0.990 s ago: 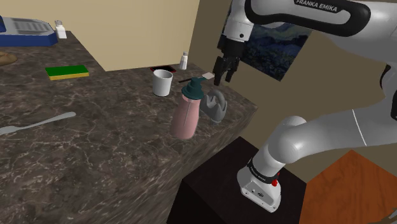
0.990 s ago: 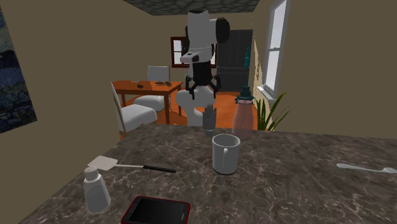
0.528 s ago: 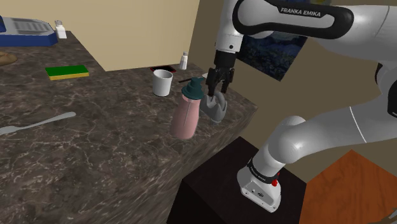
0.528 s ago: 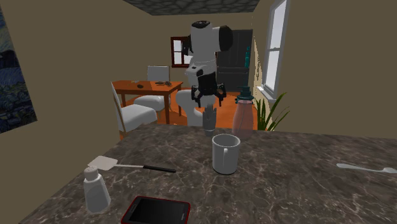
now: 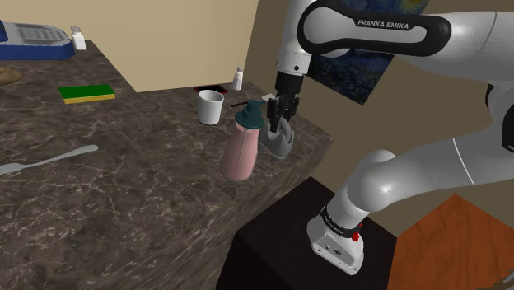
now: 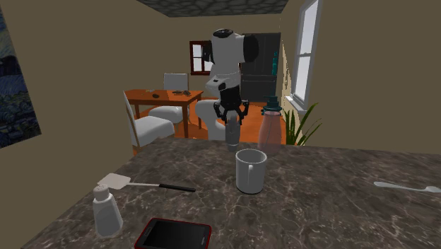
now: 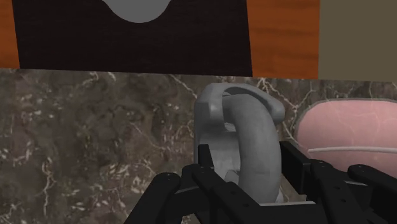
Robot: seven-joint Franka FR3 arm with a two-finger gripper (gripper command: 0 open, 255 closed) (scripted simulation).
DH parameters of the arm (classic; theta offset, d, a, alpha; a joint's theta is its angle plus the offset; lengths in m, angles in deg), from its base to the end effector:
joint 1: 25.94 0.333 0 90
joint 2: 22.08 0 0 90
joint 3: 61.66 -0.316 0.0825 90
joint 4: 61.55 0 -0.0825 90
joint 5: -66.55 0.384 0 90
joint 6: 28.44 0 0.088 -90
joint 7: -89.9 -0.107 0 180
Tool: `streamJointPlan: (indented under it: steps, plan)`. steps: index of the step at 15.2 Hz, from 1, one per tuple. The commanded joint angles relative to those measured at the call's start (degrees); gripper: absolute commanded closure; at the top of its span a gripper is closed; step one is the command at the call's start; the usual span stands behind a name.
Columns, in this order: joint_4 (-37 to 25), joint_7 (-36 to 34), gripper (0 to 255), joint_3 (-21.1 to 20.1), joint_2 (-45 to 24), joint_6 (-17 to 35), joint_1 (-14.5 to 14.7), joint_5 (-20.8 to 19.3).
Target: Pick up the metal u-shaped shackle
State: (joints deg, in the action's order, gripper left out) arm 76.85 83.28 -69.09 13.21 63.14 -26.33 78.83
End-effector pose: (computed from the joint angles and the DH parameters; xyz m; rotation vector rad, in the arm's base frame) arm 0.3384 0.0693 0.5082 -3.0072 0.0781 0.3275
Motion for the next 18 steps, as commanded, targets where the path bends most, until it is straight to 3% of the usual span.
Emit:
streamJointPlan:
  steps: [1, 6, 18]
  plan:
    - [0.13, -0.01, 255, -0.04, -0.04, -0.01, 0.03, 0.03]
    - [0.04, 0.08, 255, 0.04, -0.11, -0.06, -0.02, -0.04]
    - [-9.6, -1.17, 255, 0.8, -0.74, -9.0, -0.14, -0.57]
